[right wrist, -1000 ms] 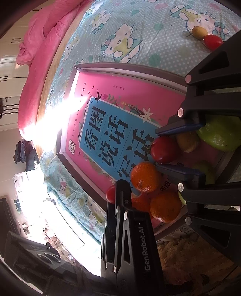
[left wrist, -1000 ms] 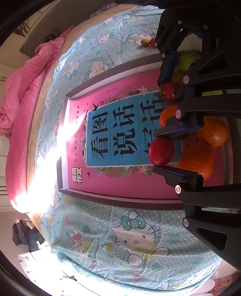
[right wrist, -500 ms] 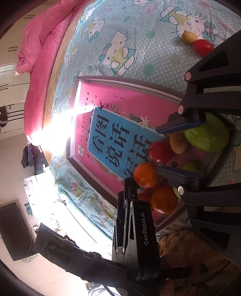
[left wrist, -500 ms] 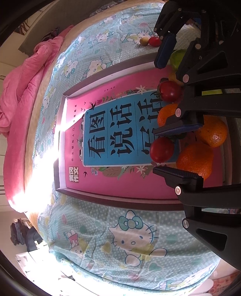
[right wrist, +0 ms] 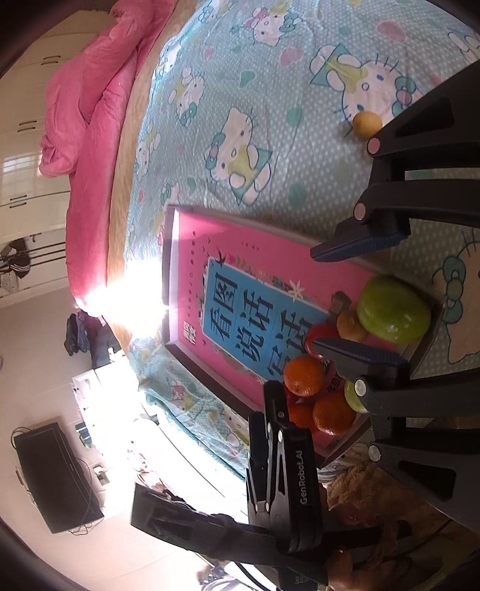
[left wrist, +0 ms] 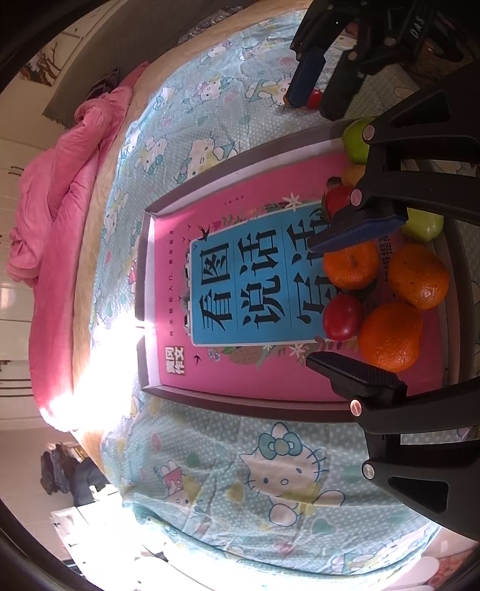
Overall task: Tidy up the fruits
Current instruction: 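Move both open tools back toward the last tomato and yellow fruit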
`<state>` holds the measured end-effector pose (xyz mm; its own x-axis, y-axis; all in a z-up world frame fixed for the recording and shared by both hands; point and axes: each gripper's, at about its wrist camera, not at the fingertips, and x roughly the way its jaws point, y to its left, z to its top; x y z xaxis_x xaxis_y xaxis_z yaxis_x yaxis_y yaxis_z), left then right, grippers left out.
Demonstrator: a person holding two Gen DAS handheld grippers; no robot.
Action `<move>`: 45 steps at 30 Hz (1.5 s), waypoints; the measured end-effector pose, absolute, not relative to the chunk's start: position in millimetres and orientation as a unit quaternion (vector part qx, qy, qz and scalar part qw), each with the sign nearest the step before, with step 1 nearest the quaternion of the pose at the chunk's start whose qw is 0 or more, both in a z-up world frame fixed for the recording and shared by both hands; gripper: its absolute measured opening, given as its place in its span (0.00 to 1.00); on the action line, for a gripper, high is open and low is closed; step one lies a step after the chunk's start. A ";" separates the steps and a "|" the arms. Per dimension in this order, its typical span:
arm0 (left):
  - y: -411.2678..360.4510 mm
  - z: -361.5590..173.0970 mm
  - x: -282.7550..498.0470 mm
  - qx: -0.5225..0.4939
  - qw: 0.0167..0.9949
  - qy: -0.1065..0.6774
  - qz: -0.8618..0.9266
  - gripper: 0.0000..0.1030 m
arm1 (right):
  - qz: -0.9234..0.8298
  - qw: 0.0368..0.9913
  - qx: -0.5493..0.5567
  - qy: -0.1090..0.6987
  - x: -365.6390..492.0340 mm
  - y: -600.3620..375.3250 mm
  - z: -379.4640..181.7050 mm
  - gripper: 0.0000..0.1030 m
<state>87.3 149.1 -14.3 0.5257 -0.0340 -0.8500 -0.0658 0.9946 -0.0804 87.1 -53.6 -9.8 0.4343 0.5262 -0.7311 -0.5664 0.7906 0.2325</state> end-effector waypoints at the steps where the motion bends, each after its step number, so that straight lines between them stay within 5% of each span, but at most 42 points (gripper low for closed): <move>1: 148.2 -12.9 86.7 -0.049 0.873 0.485 0.009 0.59 | 0.319 0.848 -0.019 0.423 87.6 -58.9 -8.5 0.41; 24: 108.7 9.4 71.4 -0.066 0.882 0.466 -0.027 0.65 | 0.260 0.874 0.019 0.410 91.7 -147.3 6.4 0.54; 45: 14.0 12.0 77.0 -0.016 0.871 0.477 -0.117 0.65 | 0.210 0.883 0.061 0.416 108.9 -203.0 1.1 0.55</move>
<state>77.0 14.0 12.0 0.5175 -0.2190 -0.8272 0.1877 0.9722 -0.1400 108.9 -203.0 1.1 0.5661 0.4214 -0.7085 -0.3208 0.9043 0.2816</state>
